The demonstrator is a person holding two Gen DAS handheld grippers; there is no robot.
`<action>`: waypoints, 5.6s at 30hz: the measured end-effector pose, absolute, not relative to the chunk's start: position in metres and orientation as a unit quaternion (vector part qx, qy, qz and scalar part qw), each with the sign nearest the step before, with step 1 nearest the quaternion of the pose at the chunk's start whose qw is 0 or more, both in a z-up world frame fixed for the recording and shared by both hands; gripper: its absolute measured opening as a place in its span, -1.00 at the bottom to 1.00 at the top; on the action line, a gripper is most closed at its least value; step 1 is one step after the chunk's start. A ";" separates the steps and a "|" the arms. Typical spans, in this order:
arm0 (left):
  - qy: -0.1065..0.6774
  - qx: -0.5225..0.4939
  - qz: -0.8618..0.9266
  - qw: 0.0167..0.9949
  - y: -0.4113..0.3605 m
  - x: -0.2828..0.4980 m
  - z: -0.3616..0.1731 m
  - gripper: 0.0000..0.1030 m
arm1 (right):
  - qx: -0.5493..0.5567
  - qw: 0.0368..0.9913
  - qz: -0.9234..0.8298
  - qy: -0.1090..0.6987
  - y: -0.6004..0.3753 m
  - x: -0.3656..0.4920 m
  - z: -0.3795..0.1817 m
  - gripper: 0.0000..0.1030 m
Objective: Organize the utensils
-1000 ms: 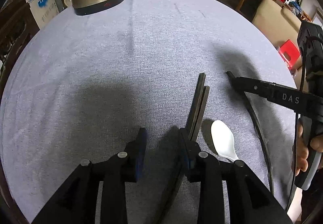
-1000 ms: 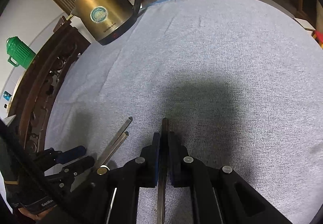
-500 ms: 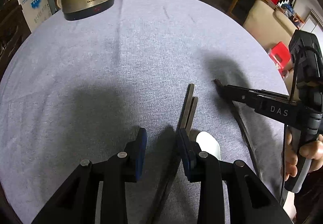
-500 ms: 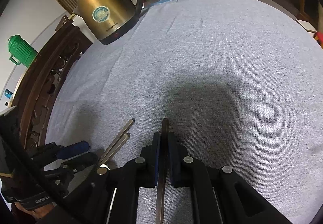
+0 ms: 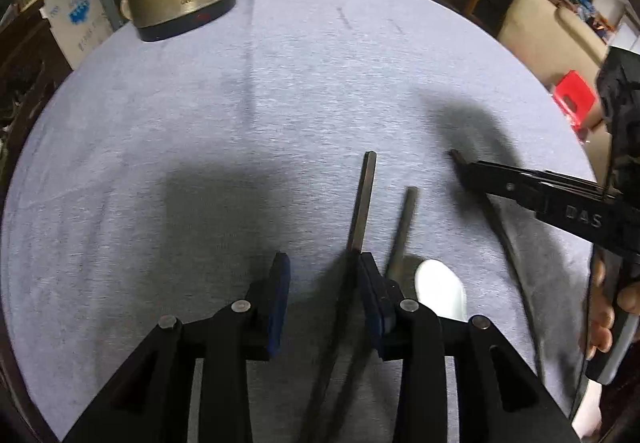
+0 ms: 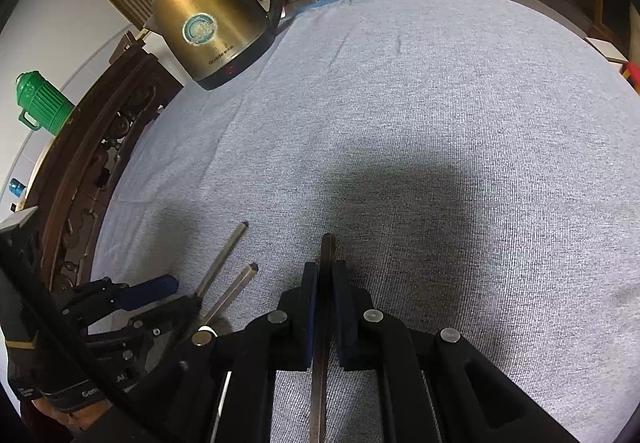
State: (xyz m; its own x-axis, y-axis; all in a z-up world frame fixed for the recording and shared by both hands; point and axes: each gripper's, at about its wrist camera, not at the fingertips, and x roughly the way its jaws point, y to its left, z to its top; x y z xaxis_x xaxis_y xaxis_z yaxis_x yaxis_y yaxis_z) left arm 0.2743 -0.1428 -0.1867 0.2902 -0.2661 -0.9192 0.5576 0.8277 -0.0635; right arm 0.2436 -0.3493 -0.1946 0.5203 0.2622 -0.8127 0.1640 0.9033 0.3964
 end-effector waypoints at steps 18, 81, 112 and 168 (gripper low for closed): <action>0.565 0.125 -0.186 0.794 -0.147 0.341 -0.192 0.12 | 0.156 0.813 0.022 0.561 -0.338 0.273 -0.187 -0.84; 0.270 -0.067 -0.127 0.952 0.023 0.091 0.026 -0.90 | 0.119 0.972 -0.001 0.204 -0.273 0.004 0.034 -0.87; 0.213 -0.069 -0.133 0.965 0.003 0.060 0.059 -0.90 | 0.097 0.984 0.041 0.144 -0.246 -0.041 0.091 -0.87; 0.272 -0.059 -0.121 0.953 -0.021 0.051 -0.029 -0.87 | 0.144 0.938 0.097 0.300 -0.219 -0.028 -0.001 -0.84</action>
State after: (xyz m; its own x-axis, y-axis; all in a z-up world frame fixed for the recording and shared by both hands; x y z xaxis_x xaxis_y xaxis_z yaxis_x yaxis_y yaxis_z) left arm 0.0507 -0.0210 -0.0292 0.8230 -0.2632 -0.5034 0.1994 0.9636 -0.1779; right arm -0.0284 -0.2187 -0.0006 0.8015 0.2689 -0.5341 -0.0957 0.9394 0.3293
